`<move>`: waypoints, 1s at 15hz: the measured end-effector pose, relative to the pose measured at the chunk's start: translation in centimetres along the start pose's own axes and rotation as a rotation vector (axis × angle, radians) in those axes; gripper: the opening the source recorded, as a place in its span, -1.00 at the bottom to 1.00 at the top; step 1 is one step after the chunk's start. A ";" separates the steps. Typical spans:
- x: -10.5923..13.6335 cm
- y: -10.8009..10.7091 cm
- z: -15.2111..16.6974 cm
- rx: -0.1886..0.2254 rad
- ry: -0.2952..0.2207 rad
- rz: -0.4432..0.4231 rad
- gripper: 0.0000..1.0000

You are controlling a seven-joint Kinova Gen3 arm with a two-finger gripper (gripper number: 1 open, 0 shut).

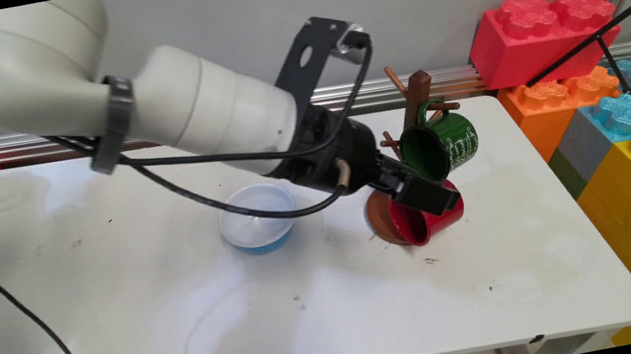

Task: Pick up the green mug from the rack

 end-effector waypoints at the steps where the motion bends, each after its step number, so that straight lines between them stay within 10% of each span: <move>1: 0.1 -0.1 0.5 0.000 0.003 -0.007 1.00; 15: 1.7 -1.7 5.5 0.015 0.051 -0.099 1.00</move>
